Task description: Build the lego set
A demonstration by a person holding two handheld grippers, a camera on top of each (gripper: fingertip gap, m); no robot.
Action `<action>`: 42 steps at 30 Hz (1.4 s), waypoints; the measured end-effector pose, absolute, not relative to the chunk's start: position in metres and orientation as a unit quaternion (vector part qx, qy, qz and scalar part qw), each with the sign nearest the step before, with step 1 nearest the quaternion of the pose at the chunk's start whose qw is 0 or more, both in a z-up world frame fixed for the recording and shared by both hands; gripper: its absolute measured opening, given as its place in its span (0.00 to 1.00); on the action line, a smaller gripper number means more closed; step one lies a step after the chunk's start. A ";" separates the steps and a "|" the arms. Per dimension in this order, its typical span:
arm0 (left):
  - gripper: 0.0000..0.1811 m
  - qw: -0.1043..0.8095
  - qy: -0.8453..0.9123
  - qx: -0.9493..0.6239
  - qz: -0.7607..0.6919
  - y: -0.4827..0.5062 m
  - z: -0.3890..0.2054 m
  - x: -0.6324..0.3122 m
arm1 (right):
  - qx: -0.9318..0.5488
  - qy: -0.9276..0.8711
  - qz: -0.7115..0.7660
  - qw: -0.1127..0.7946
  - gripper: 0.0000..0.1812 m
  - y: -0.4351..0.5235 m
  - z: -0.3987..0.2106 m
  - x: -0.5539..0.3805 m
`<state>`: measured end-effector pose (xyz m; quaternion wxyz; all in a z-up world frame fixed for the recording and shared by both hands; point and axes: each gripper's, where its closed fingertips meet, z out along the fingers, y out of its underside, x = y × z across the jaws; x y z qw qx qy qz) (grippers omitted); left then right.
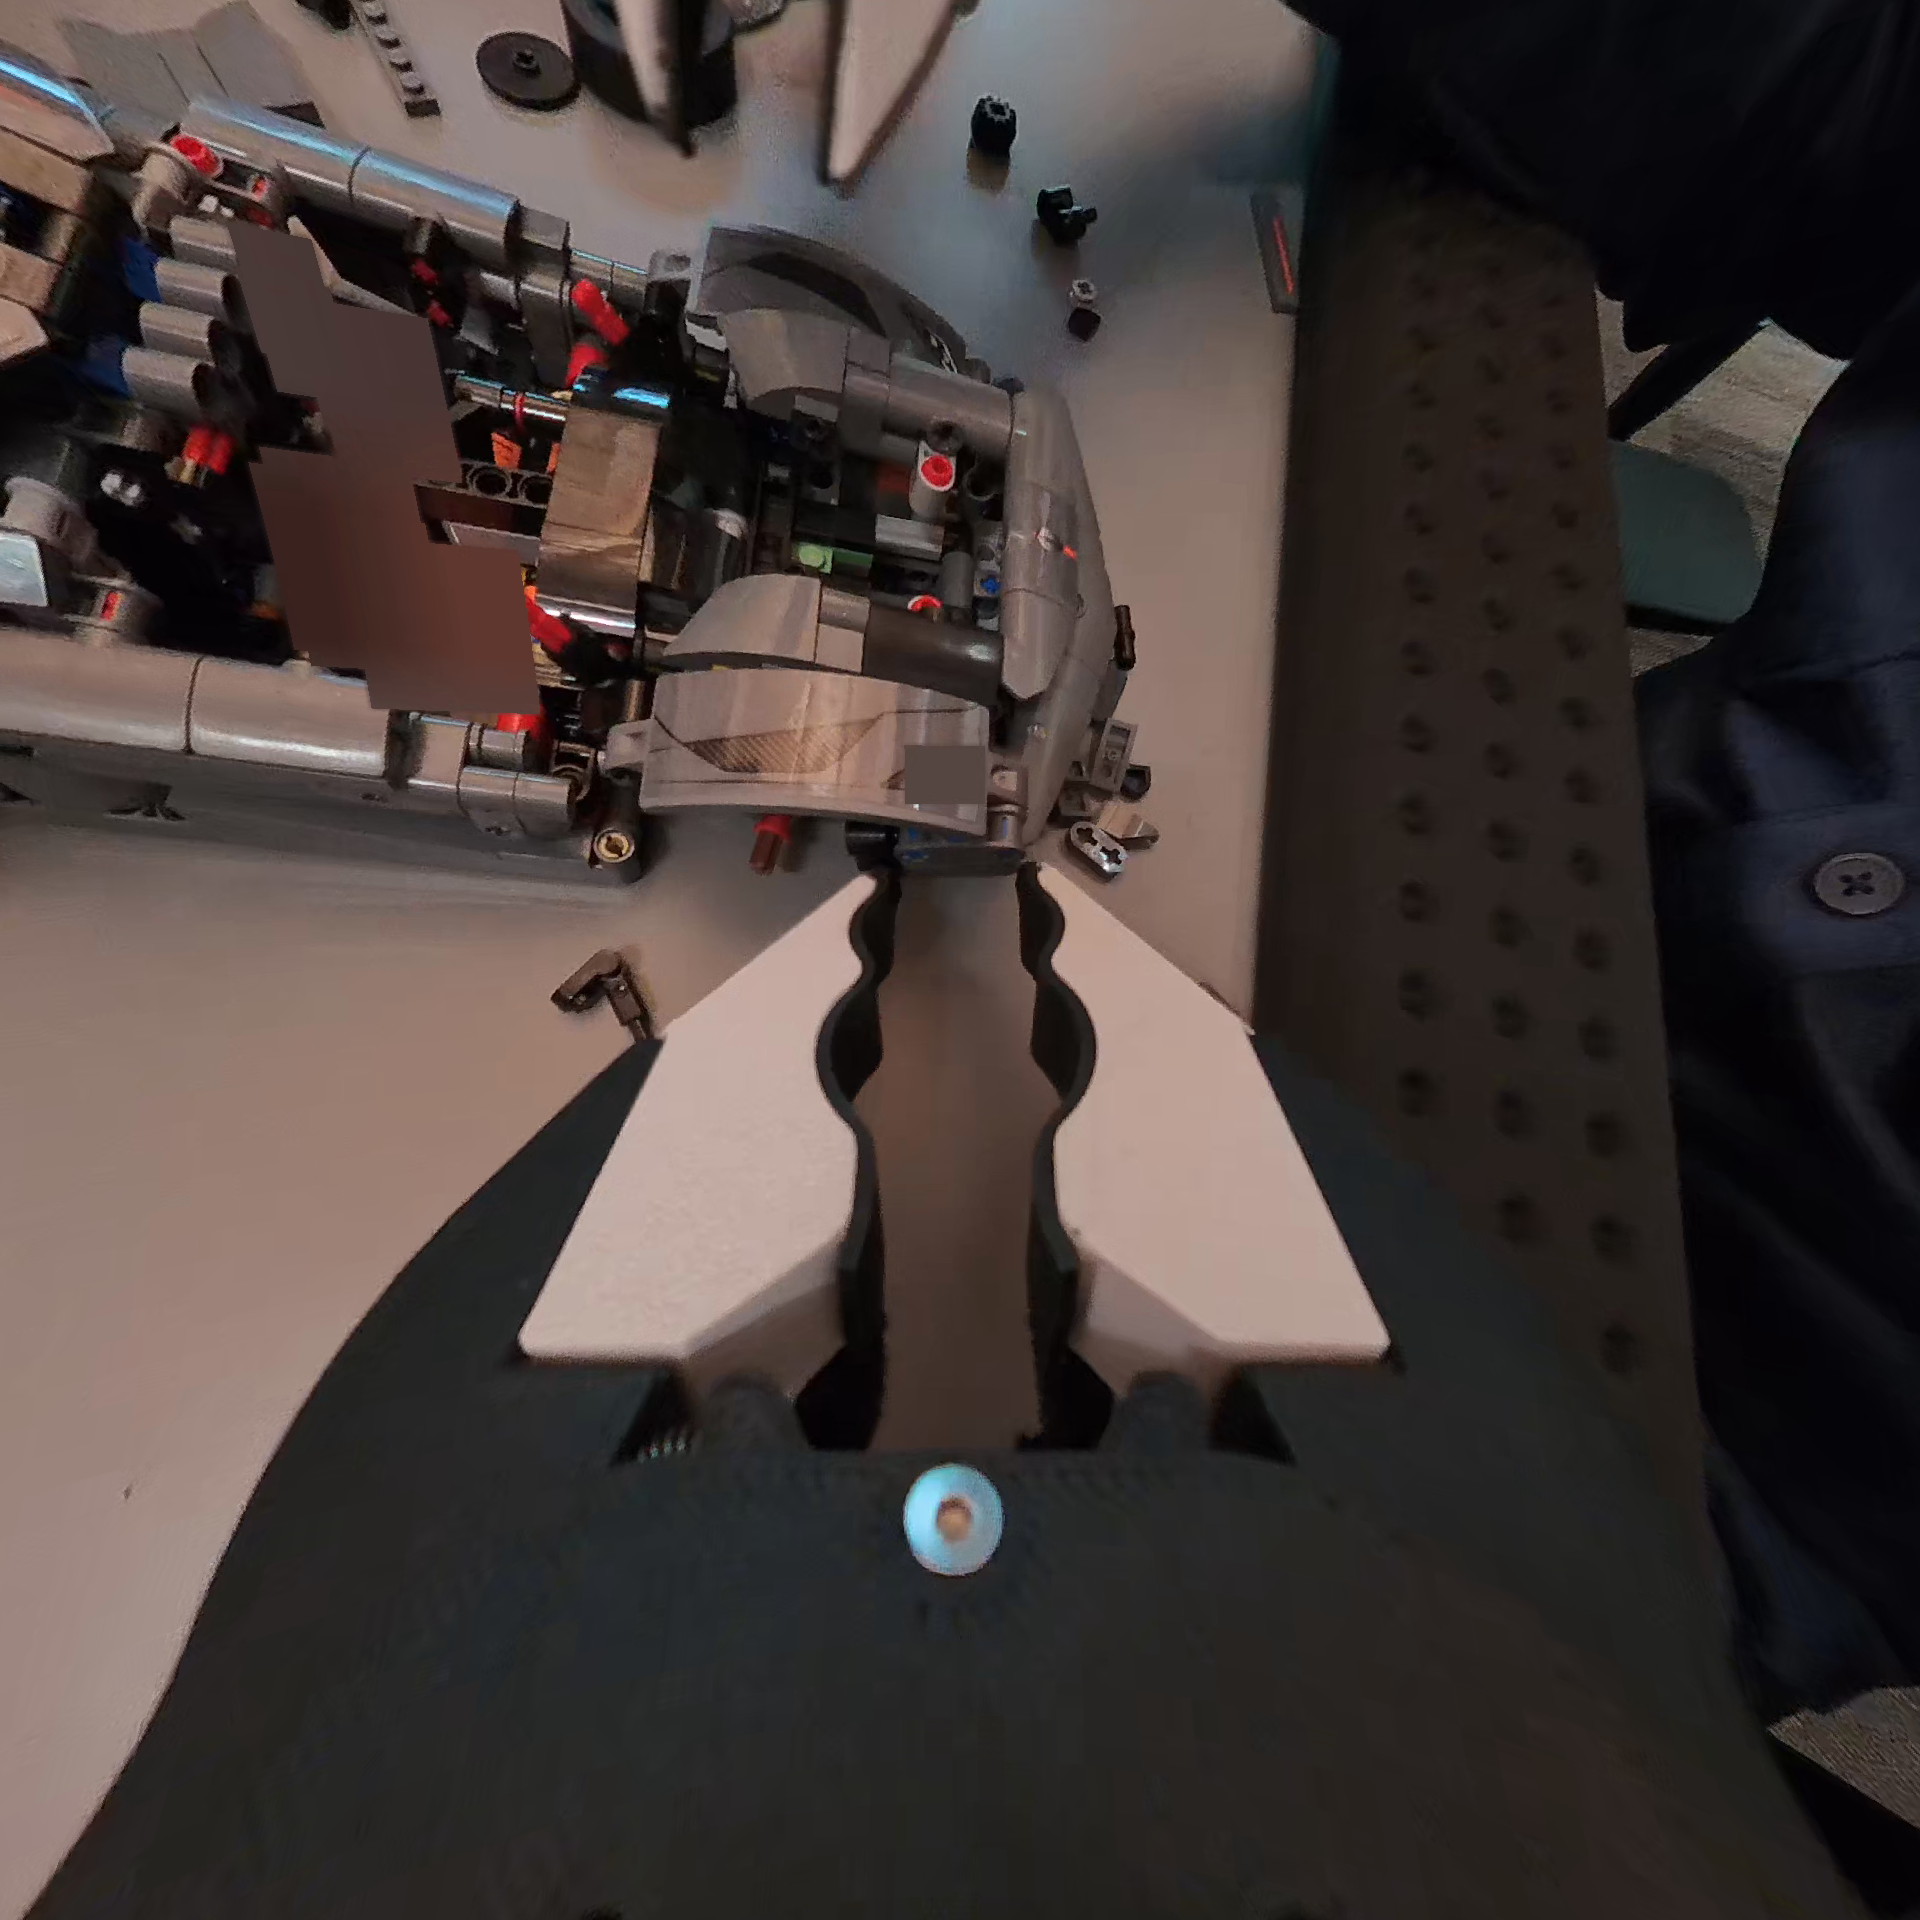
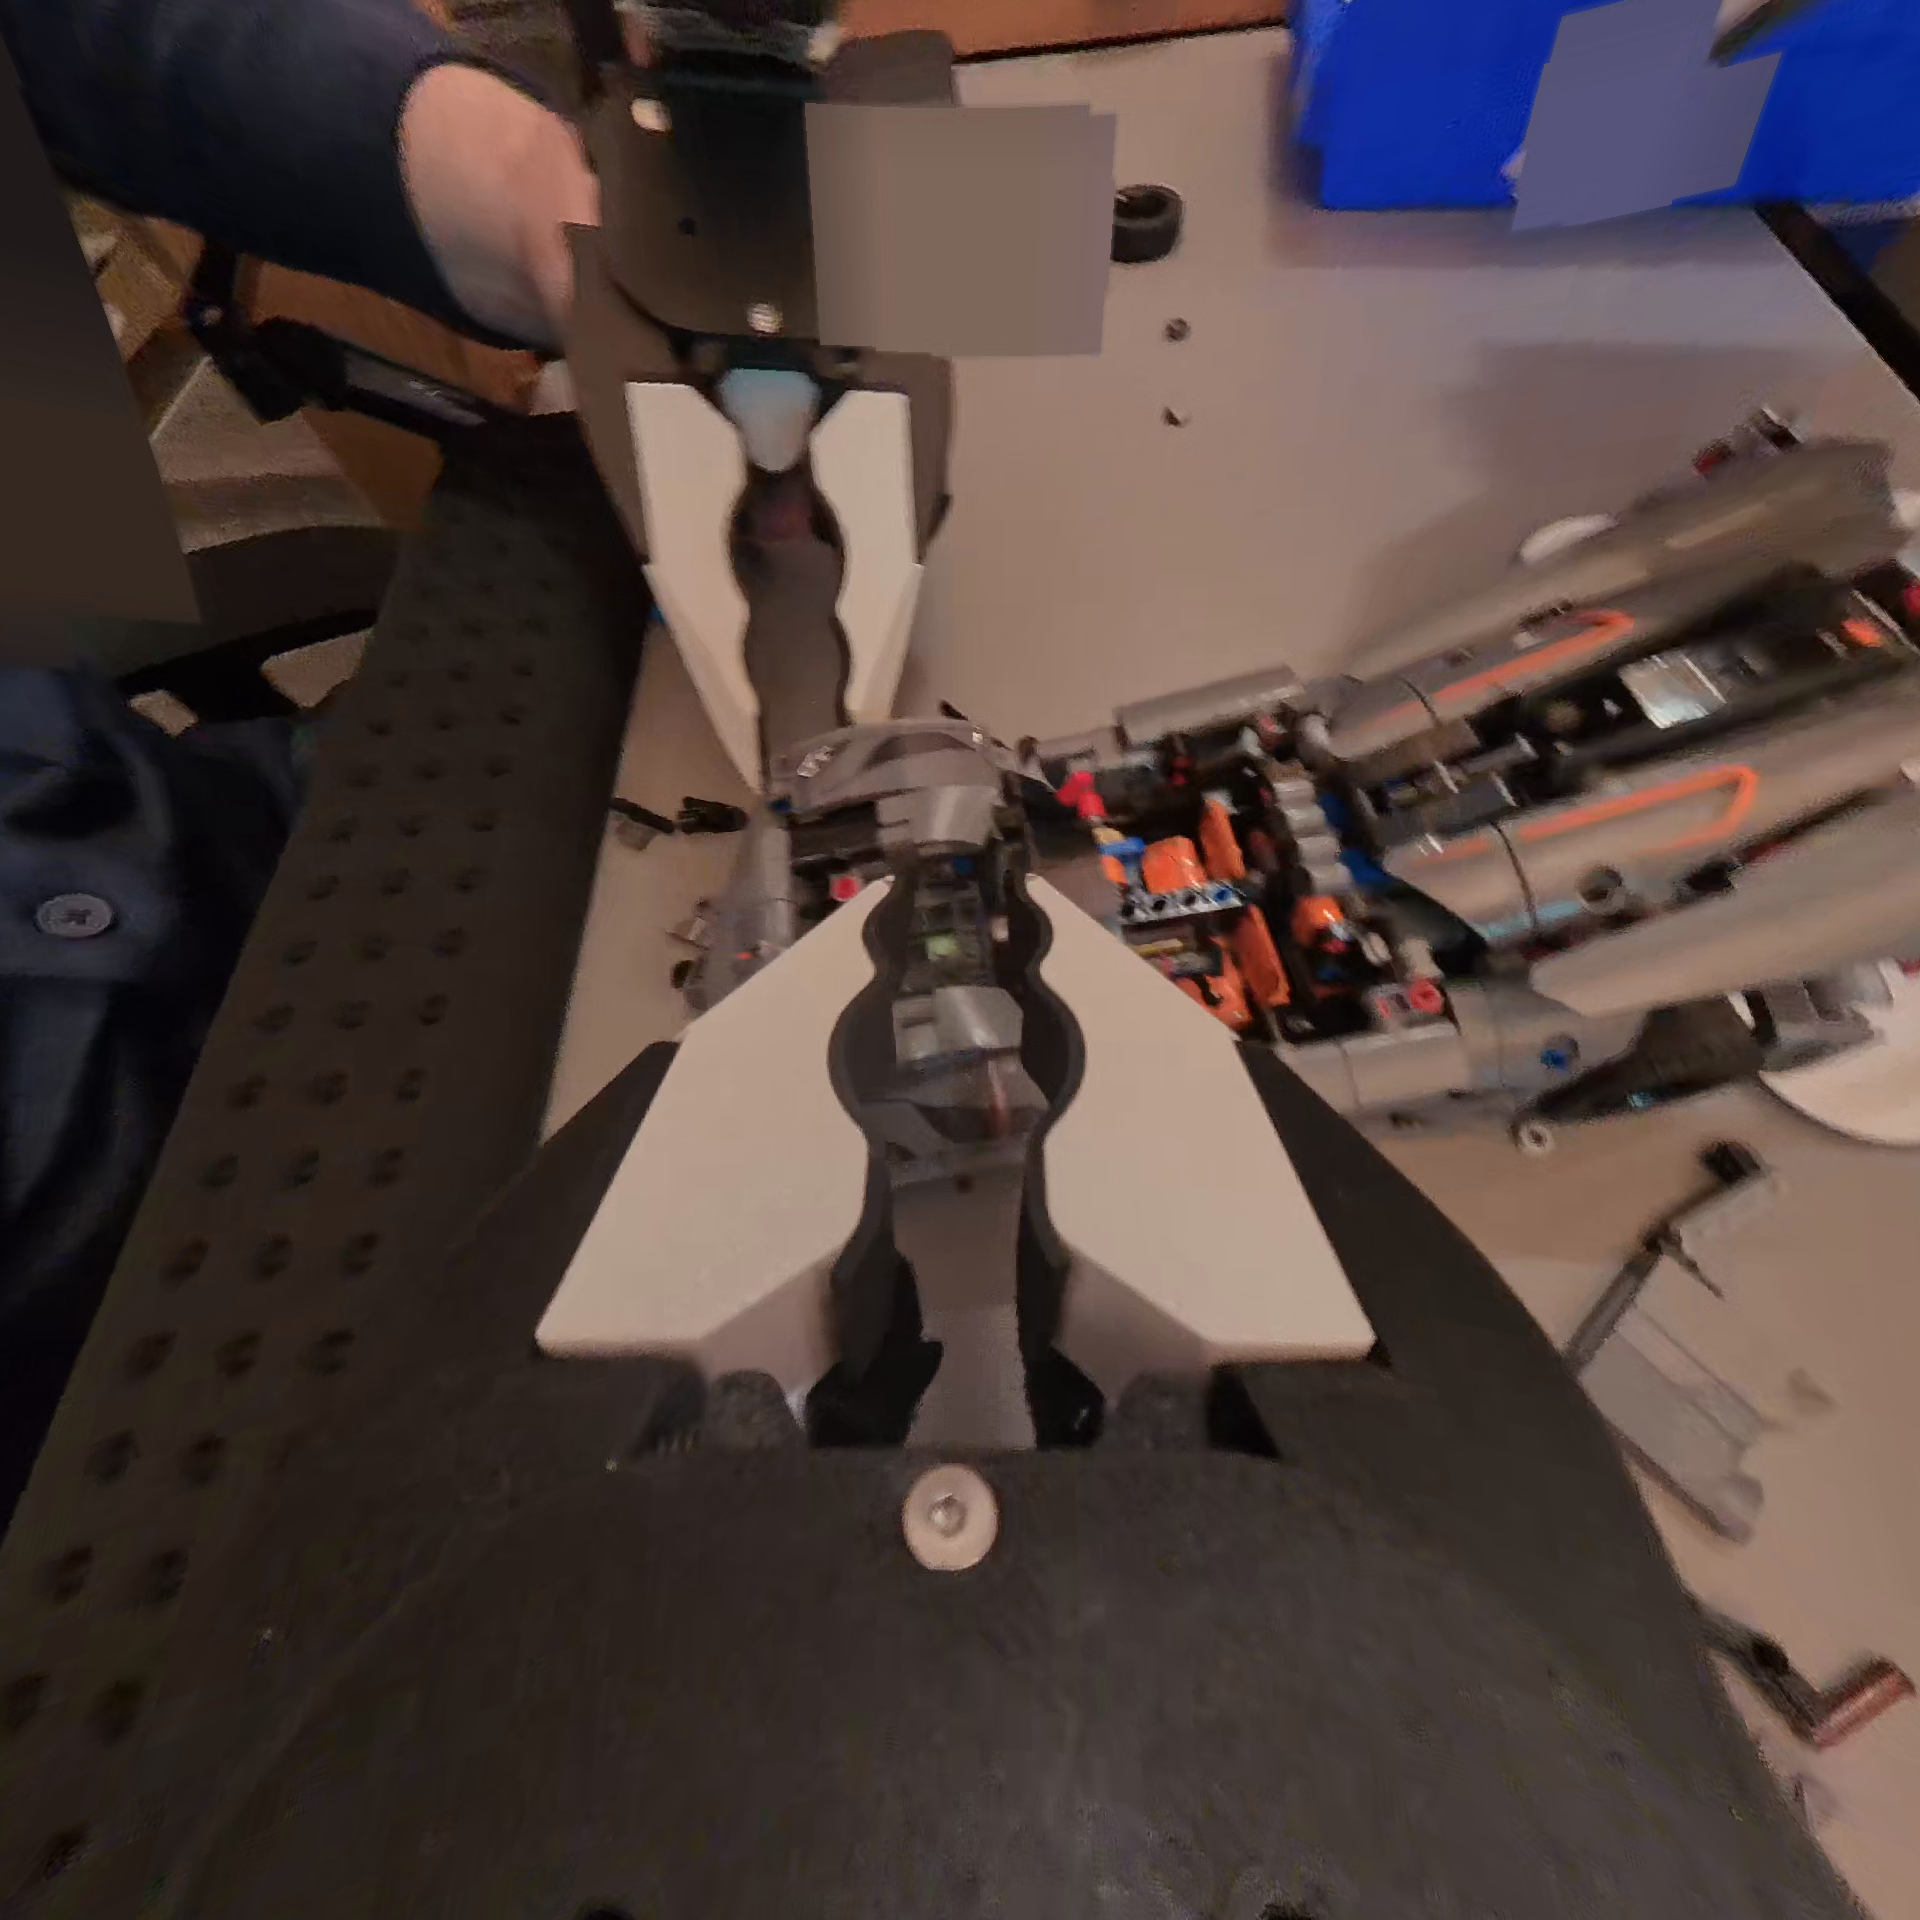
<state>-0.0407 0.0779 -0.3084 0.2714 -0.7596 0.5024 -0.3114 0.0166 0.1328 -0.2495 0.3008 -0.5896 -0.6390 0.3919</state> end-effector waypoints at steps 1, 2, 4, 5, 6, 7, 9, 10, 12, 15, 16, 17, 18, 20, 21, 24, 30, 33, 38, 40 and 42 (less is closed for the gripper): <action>0.11 0.271 0.502 -0.759 -0.314 0.077 -0.308 -0.040 | -0.574 -0.652 0.396 0.299 0.09 0.124 -0.247 0.015; 0.10 0.271 0.504 -0.758 -0.314 0.077 -0.308 -0.040 | -0.559 -0.666 0.399 0.292 0.09 0.114 -0.246 0.015; 0.10 0.271 0.505 -0.758 -0.313 0.077 -0.308 -0.042 | -0.532 -0.694 0.399 0.275 0.10 0.094 -0.246 0.013; 0.10 0.269 0.505 -0.758 -0.313 0.077 -0.308 -0.042 | -0.519 -0.709 0.396 0.266 0.10 0.084 -0.248 0.012; 0.10 0.269 0.505 -0.758 -0.313 0.077 -0.309 -0.042 | -0.506 -0.725 0.389 0.259 0.10 0.074 -0.250 0.010; 0.10 0.268 0.505 -0.758 -0.313 0.077 -0.309 -0.043 | -0.493 -0.741 0.379 0.253 0.10 0.065 -0.254 0.009; 0.11 0.265 0.502 -0.760 -0.316 0.077 -0.310 -0.044 | -0.482 -0.769 0.346 0.237 0.11 0.053 -0.265 0.008; 0.11 0.262 0.499 -0.761 -0.320 0.076 -0.310 -0.044 | -0.481 -0.779 0.326 0.234 0.12 0.051 -0.270 0.008; 0.11 0.249 0.499 -0.767 -0.317 0.075 -0.313 -0.047 | -0.480 -0.785 0.316 0.233 0.12 0.051 -0.273 0.010; 0.12 0.238 0.506 -0.773 -0.298 0.073 -0.315 -0.052 | -0.515 -0.761 0.317 0.234 0.13 0.072 -0.271 0.022; 0.13 0.245 0.508 -0.776 -0.285 0.076 -0.313 -0.054 | -0.527 -0.750 0.326 0.230 0.13 0.078 -0.269 0.029; 0.13 0.249 0.511 -0.773 -0.283 0.076 -0.308 -0.055 | -0.537 -0.740 0.338 0.223 0.13 0.081 -0.268 0.036; 0.15 0.260 0.512 -0.772 -0.274 0.079 -0.302 -0.057 | -0.545 -0.733 0.348 0.212 0.14 0.082 -0.269 0.045; 0.14 0.292 0.520 -0.755 -0.273 0.077 -0.285 -0.051 | -0.553 -0.732 0.344 0.201 0.14 0.081 -0.274 0.059; 0.14 0.297 0.534 -0.742 -0.276 0.071 -0.278 -0.047 | -0.552 -0.733 0.339 0.207 0.13 0.080 -0.275 0.063; 0.12 0.296 0.568 -0.731 -0.236 0.063 -0.281 -0.040 | -0.545 -0.743 0.321 0.220 0.11 0.073 -0.280 0.065; 0.11 0.267 0.603 -0.718 -0.224 0.038 -0.297 -0.022 | -0.554 -0.759 0.263 0.216 0.08 0.076 -0.302 0.068; 0.11 0.267 0.590 -0.729 -0.224 0.038 -0.303 -0.017 | -0.553 -0.759 0.257 0.228 0.06 0.079 -0.303 0.066; 0.09 0.300 0.573 -0.740 -0.186 0.048 -0.309 -0.017 | -0.556 -0.760 0.228 0.248 0.07 0.087 -0.303 0.066; 0.10 0.303 0.569 -0.744 -0.177 0.047 -0.311 -0.016 | -0.553 -0.761 0.227 0.254 0.08 0.087 -0.302 0.065; 0.05 0.316 0.575 -0.741 -0.142 0.052 -0.312 -0.018 | -0.552 -0.759 0.229 0.257 0.10 0.088 -0.302 0.063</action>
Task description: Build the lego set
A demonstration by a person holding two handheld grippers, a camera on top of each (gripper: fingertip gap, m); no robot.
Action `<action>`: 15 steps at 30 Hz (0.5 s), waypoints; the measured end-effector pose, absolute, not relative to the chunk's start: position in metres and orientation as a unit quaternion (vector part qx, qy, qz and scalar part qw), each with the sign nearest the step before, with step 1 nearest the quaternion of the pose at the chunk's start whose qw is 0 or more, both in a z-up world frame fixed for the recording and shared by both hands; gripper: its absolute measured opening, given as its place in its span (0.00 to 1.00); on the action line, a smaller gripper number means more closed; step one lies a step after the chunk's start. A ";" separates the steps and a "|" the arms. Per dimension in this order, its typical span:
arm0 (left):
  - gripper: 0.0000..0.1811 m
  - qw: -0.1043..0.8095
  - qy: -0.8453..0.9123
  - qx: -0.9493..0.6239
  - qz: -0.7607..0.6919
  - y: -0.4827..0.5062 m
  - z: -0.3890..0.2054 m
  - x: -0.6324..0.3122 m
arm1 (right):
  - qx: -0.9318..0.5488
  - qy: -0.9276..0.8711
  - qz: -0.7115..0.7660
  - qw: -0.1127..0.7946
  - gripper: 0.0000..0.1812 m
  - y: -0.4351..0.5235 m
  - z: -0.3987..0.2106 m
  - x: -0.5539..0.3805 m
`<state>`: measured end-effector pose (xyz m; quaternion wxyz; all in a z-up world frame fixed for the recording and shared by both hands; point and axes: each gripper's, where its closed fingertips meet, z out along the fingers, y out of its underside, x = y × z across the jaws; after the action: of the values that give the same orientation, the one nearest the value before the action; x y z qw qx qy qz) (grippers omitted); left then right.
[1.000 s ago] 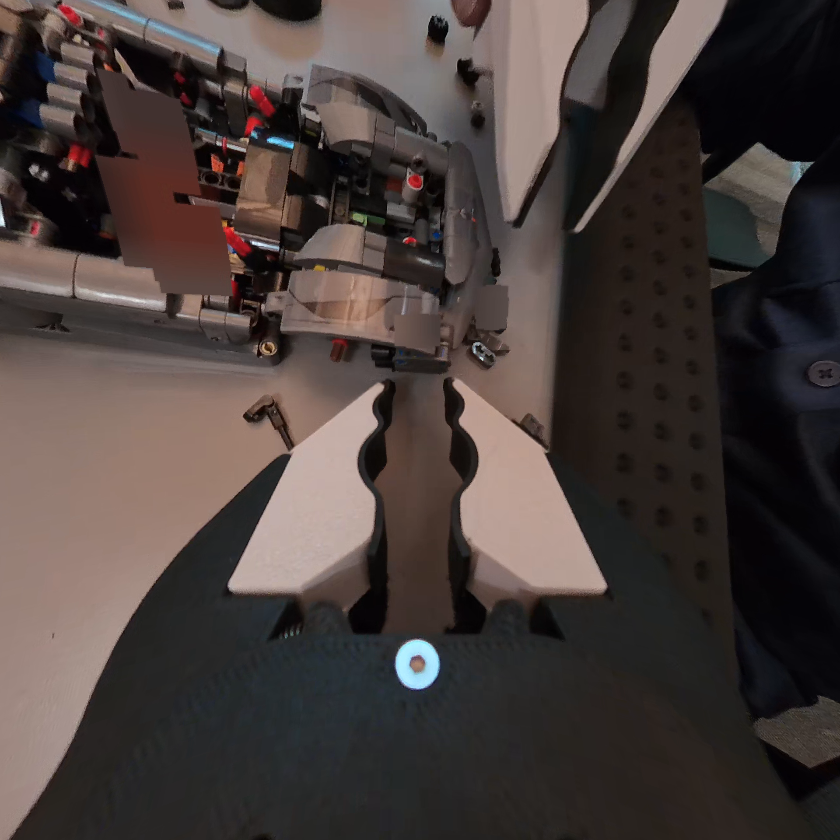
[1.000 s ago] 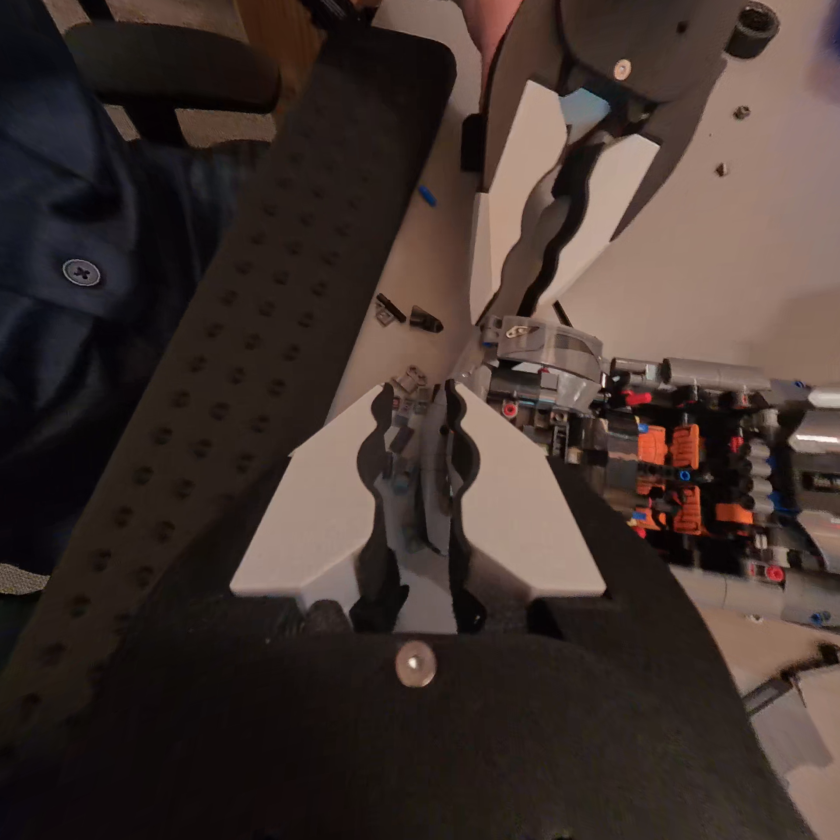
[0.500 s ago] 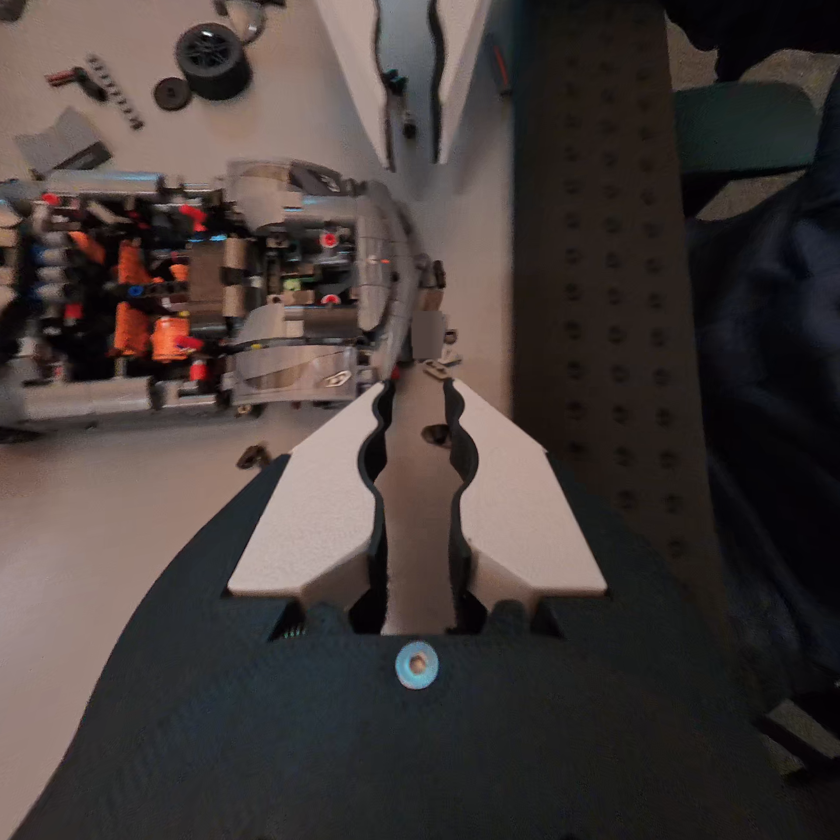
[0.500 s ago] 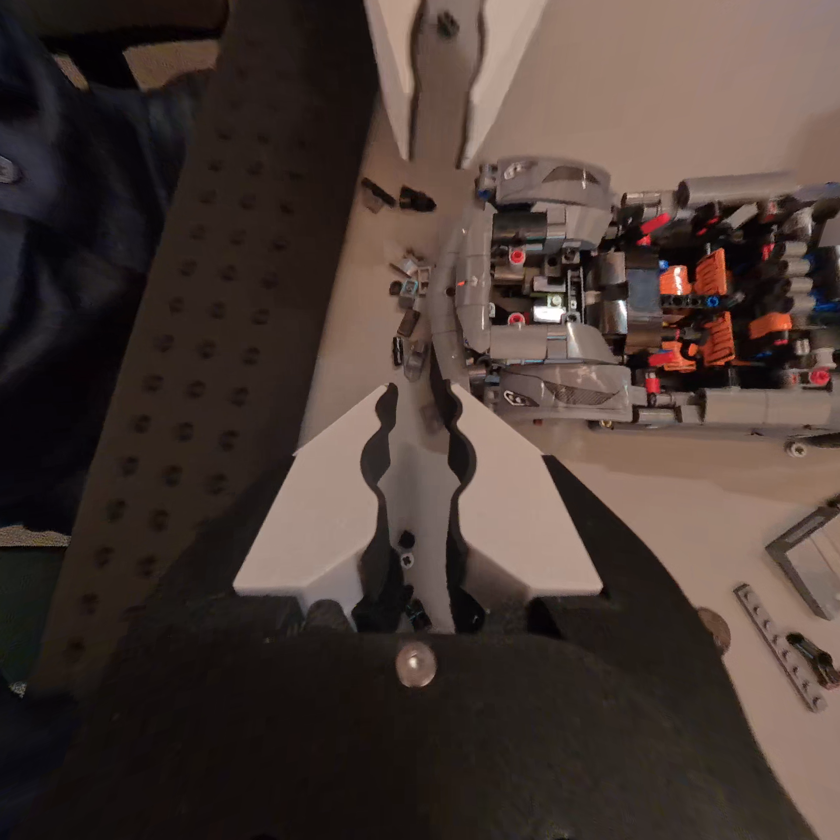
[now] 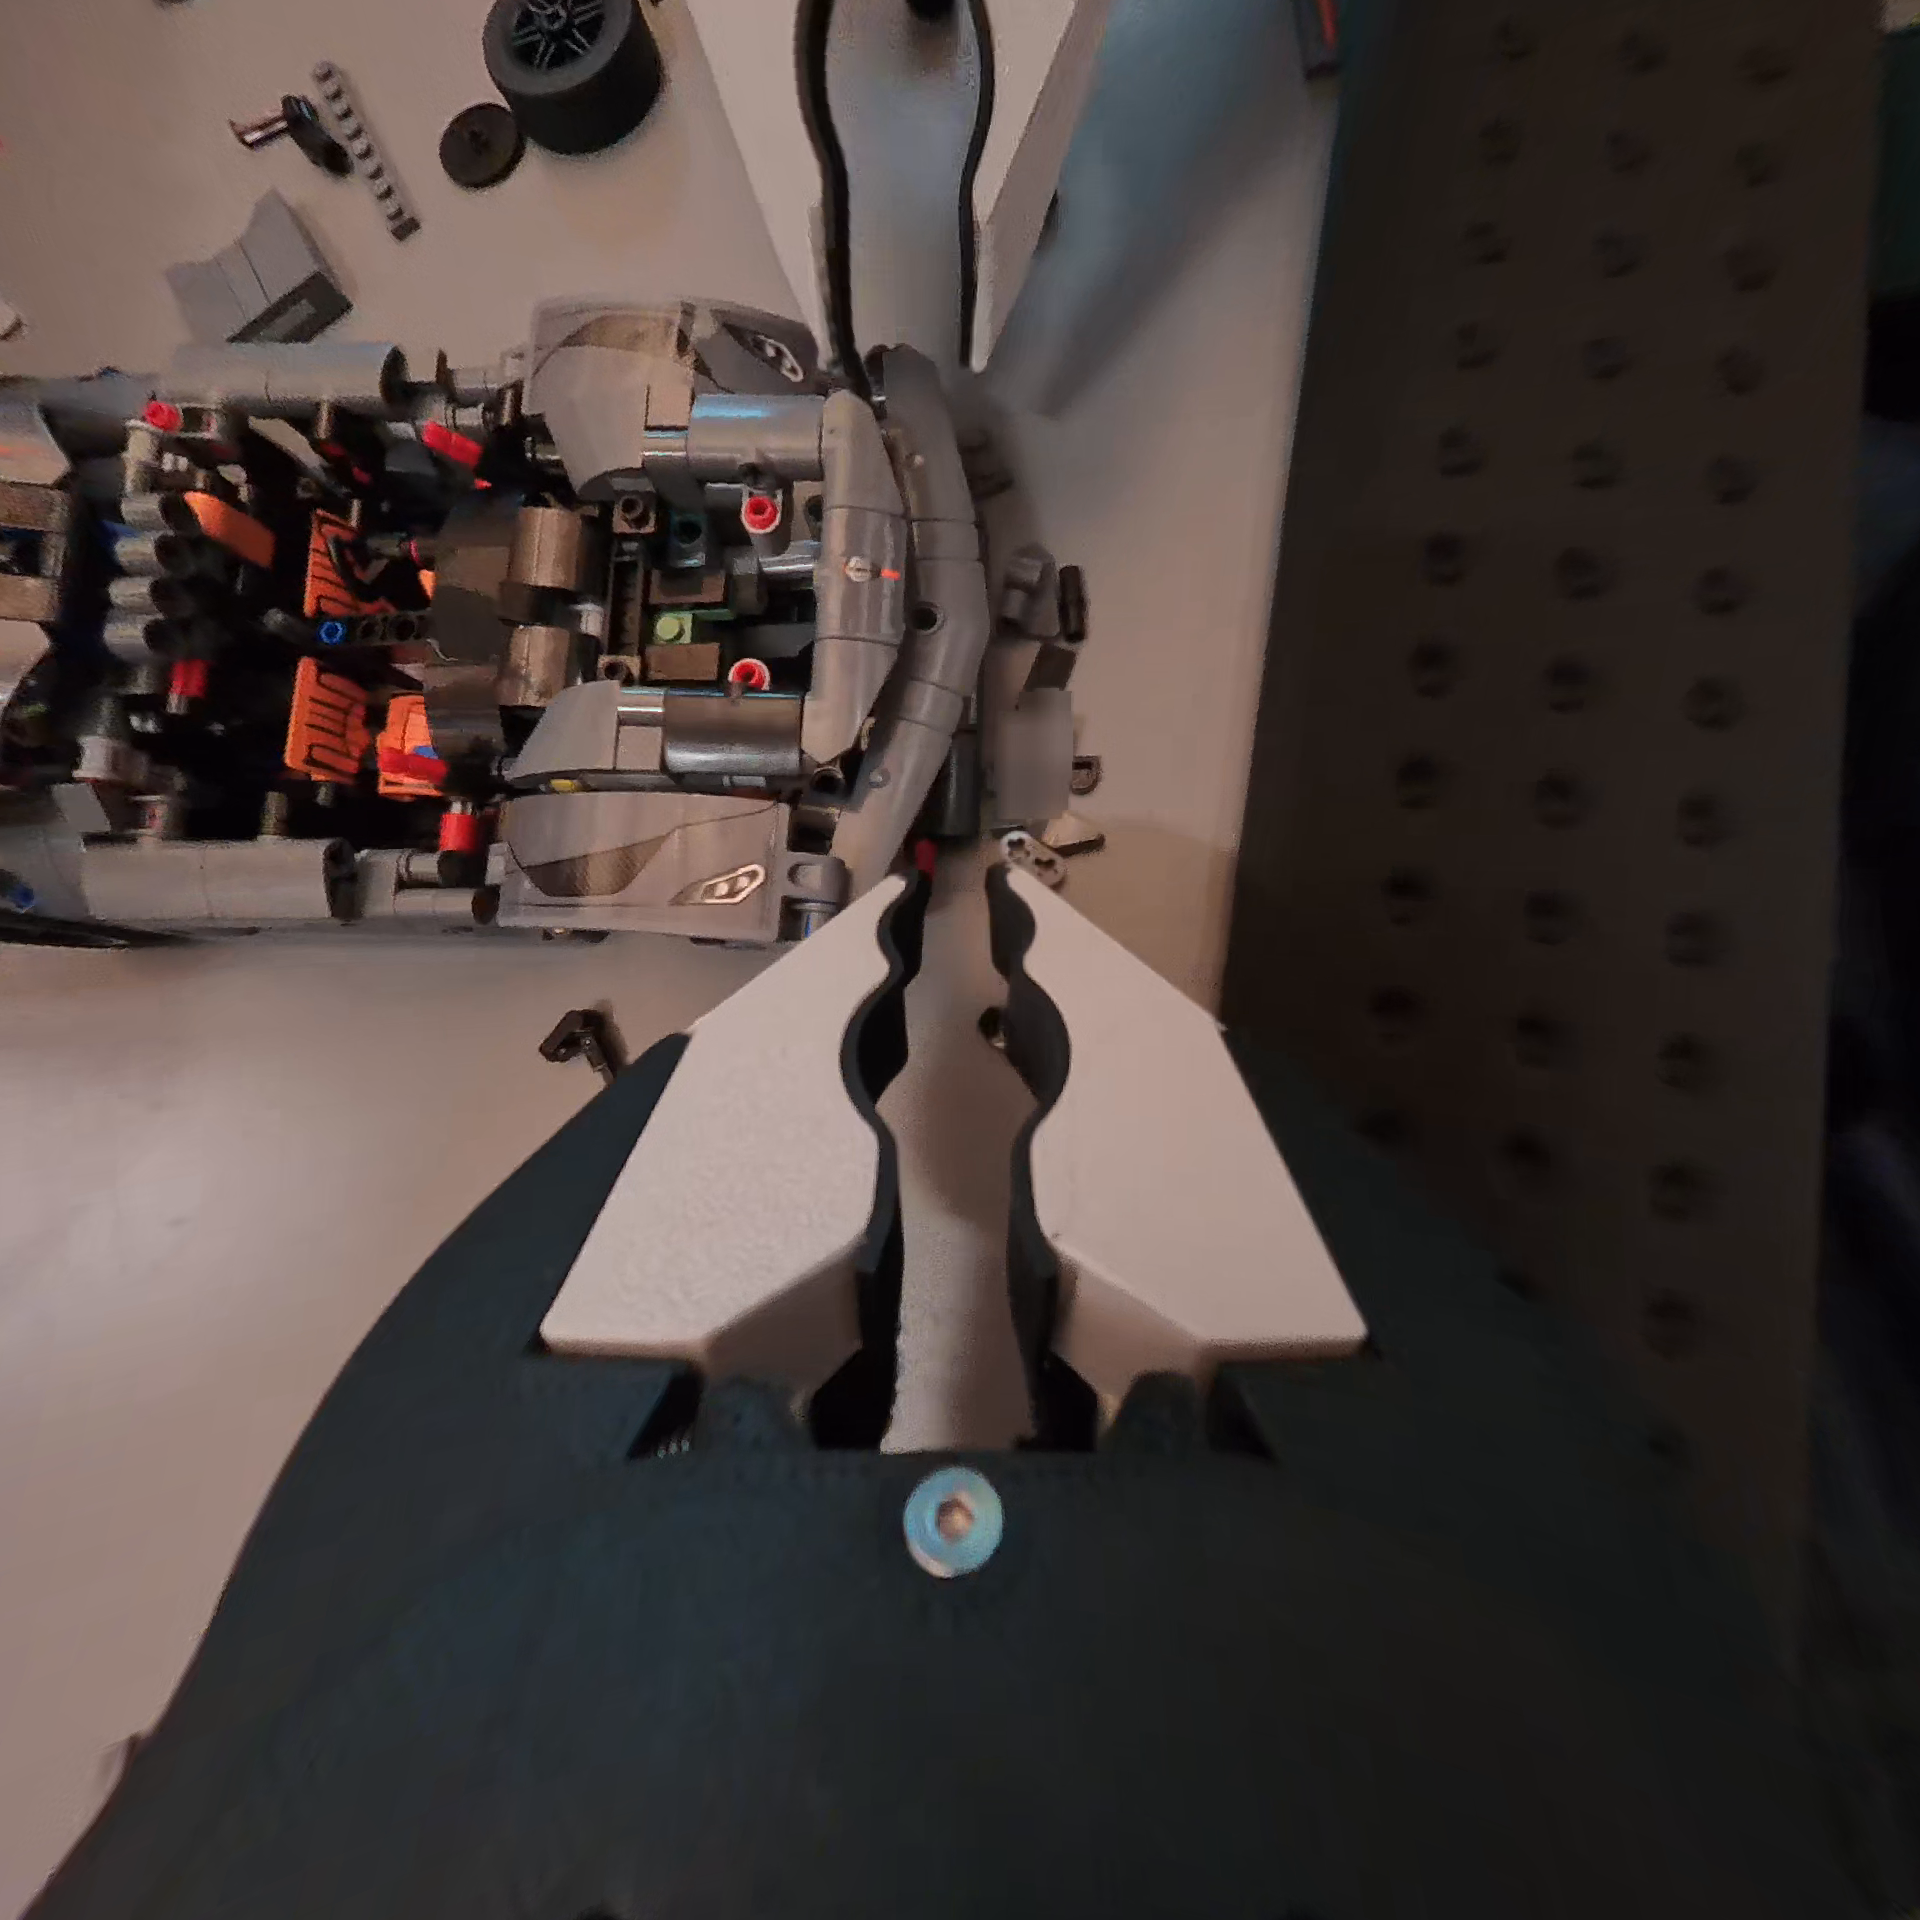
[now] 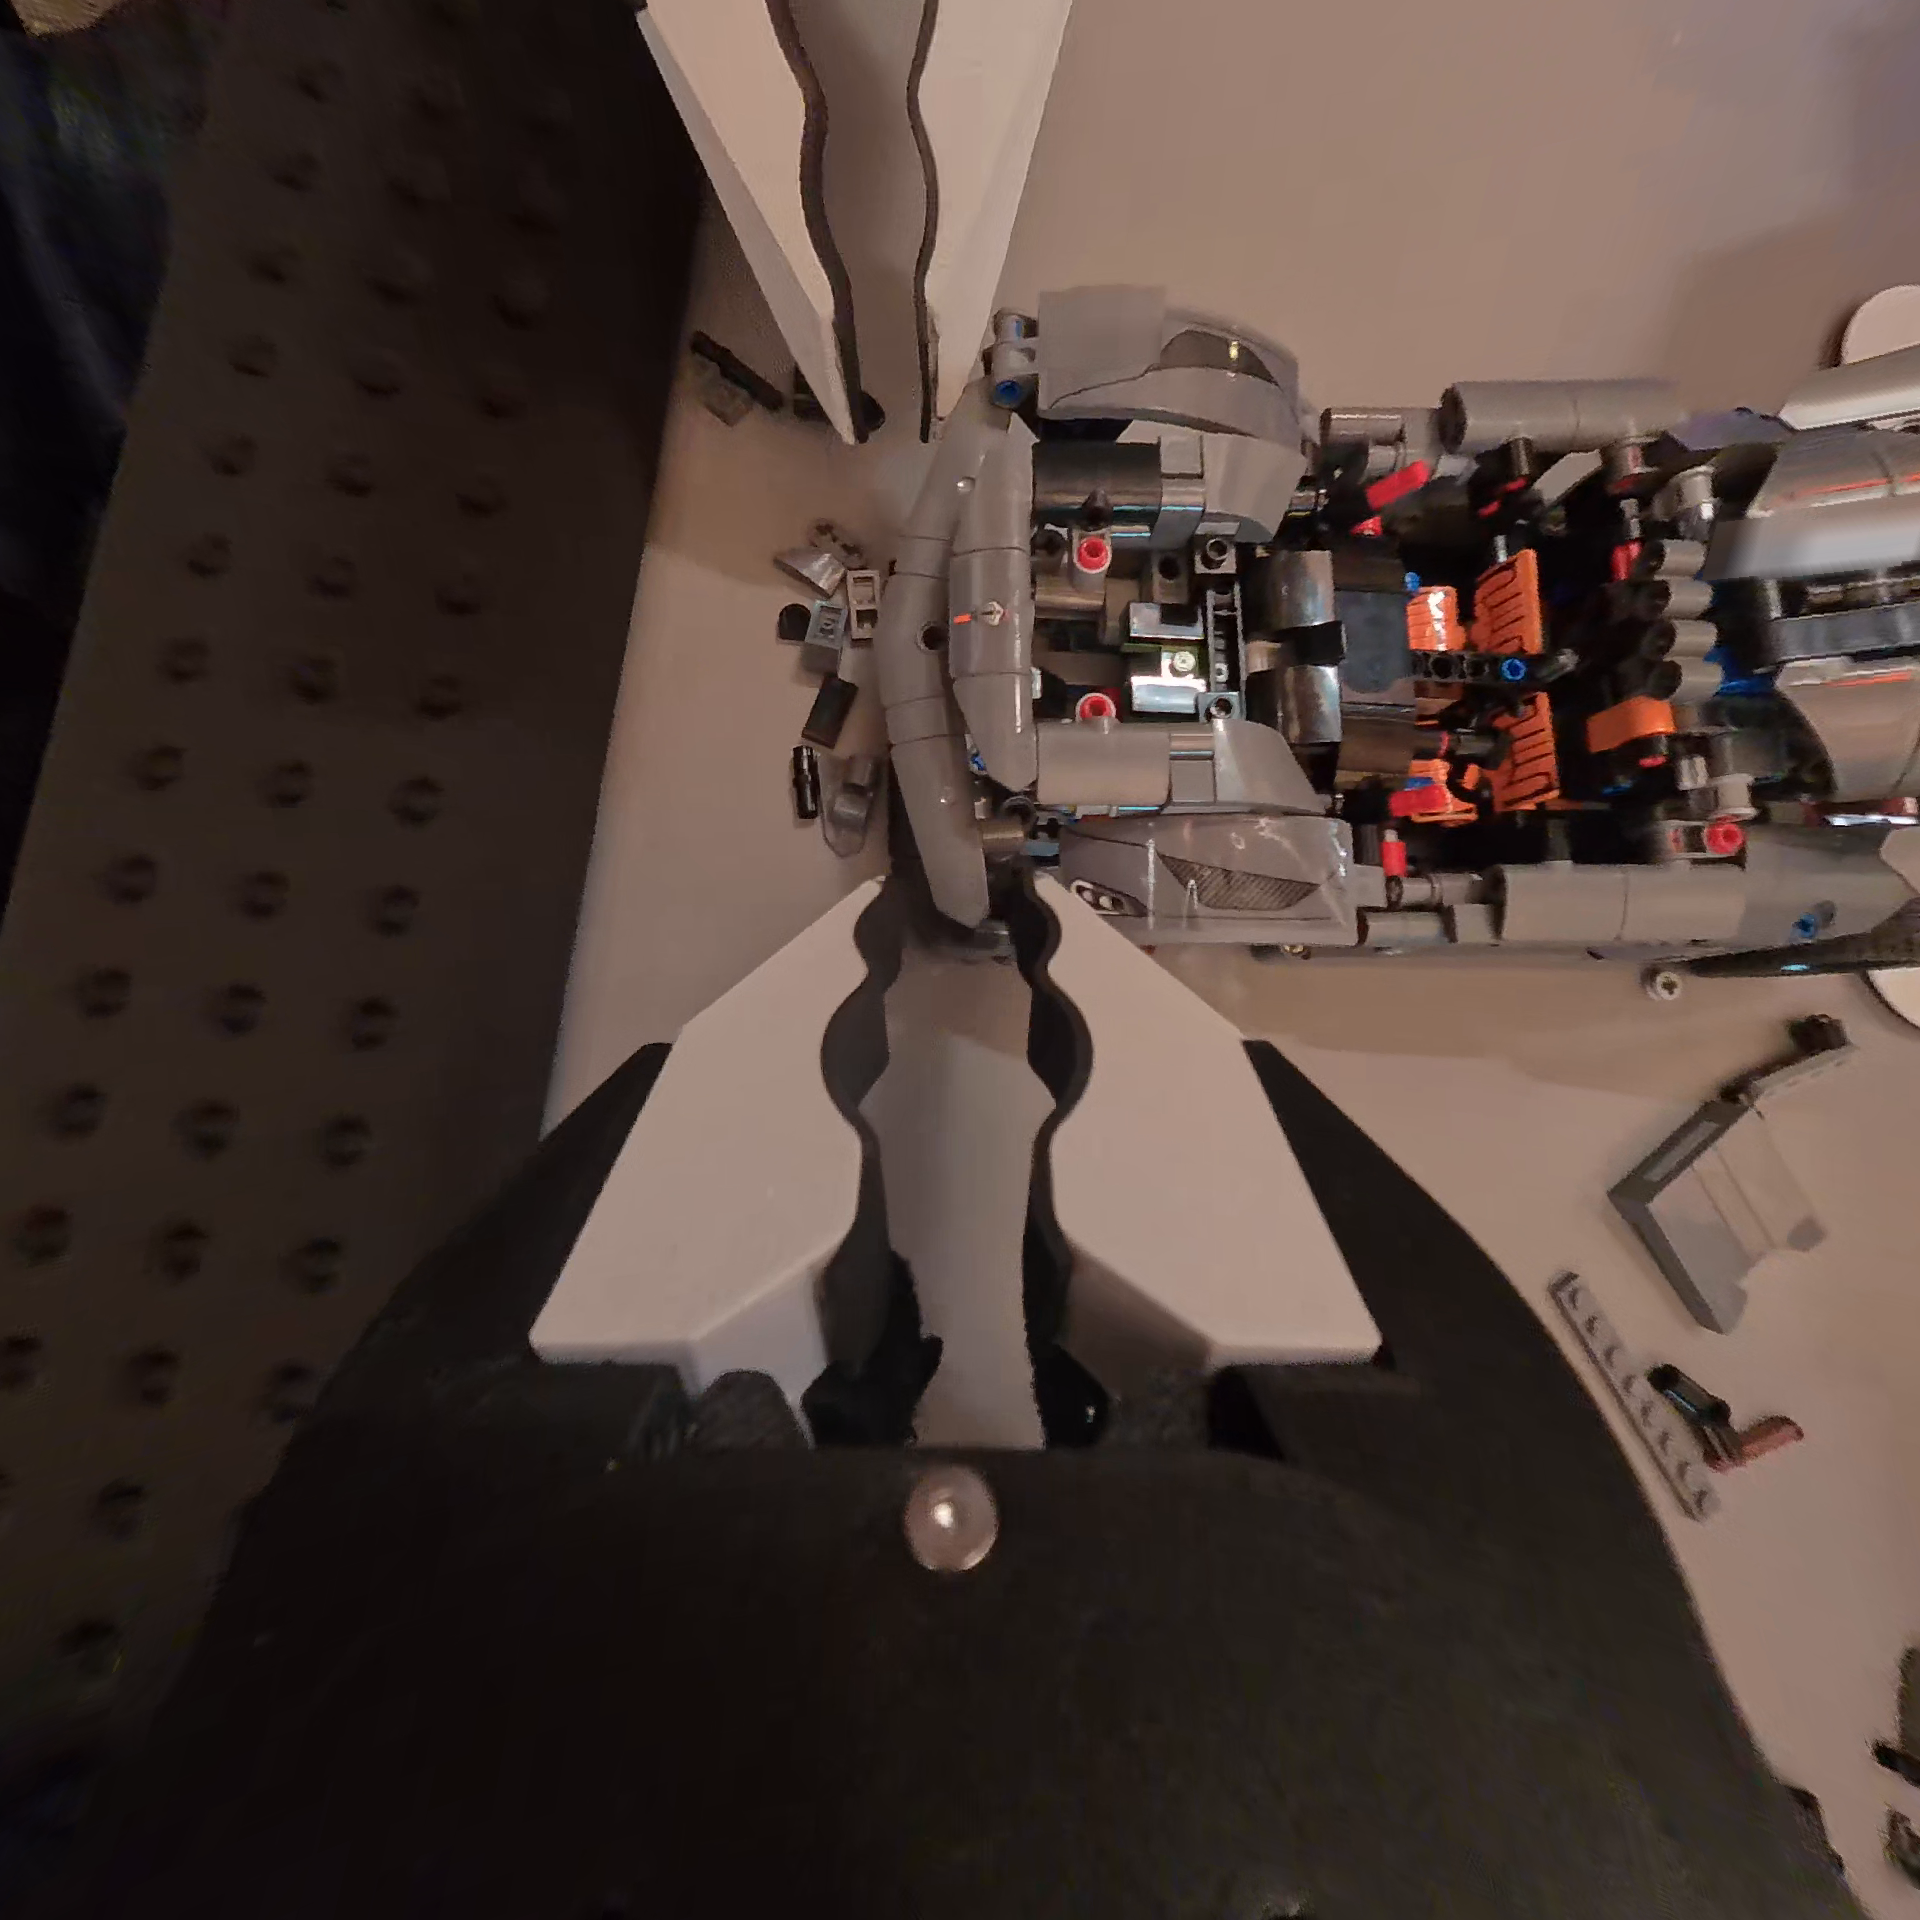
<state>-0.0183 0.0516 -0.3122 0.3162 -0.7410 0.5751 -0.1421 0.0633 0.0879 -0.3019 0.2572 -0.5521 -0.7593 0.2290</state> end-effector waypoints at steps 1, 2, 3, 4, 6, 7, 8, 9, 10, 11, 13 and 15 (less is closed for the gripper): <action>0.07 0.310 0.582 -0.739 -0.136 0.050 -0.314 -0.019 | -0.551 -0.761 0.233 0.252 0.10 0.086 -0.303 0.063; 0.09 0.304 0.585 -0.741 -0.129 0.049 -0.315 -0.019 | -0.550 -0.763 0.235 0.246 0.09 0.084 -0.306 0.064; 0.08 0.313 0.583 -0.740 -0.123 0.049 -0.313 -0.018 | -0.549 -0.765 0.234 0.243 0.10 0.084 -0.307 0.064; 0.10 0.322 0.585 -0.734 -0.121 0.048 -0.310 -0.015 | -0.548 -0.766 0.233 0.241 0.09 0.083 -0.309 0.064; 0.12 0.324 0.594 -0.729 -0.108 0.046 -0.309 -0.013 | -0.549 -0.765 0.237 0.239 0.08 0.083 -0.308 0.064; 0.10 0.336 0.595 -0.723 -0.104 0.047 -0.306 -0.011 | -0.548 -0.765 0.239 0.238 0.08 0.083 -0.308 0.065; 0.11 0.344 0.595 -0.718 -0.110 0.047 -0.305 -0.008 | -0.547 -0.766 0.240 0.238 0.08 0.083 -0.308 0.065; 0.12 0.343 0.594 -0.719 -0.116 0.046 -0.305 -0.007 | -0.547 -0.765 0.241 0.239 0.08 0.082 -0.308 0.065; 0.13 0.350 0.588 -0.720 -0.116 0.048 -0.304 -0.007 | -0.548 -0.765 0.242 0.238 0.08 0.083 -0.308 0.065; 0.16 0.362 0.581 -0.721 -0.112 0.052 -0.302 -0.007 | -0.548 -0.765 0.242 0.238 0.08 0.082 -0.309 0.065; 0.16 0.368 0.579 -0.719 -0.112 0.053 -0.300 -0.005 | -0.548 -0.765 0.240 0.238 0.08 0.083 -0.310 0.064; 0.17 0.367 0.574 -0.726 -0.096 0.058 -0.303 -0.008 | -0.549 -0.765 0.238 0.238 0.07 0.084 -0.311 0.063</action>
<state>-0.0079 0.0578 -0.3026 0.3668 -0.7257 0.5742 -0.0957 0.0632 0.0835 -0.3112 0.2377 -0.5491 -0.7650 0.2382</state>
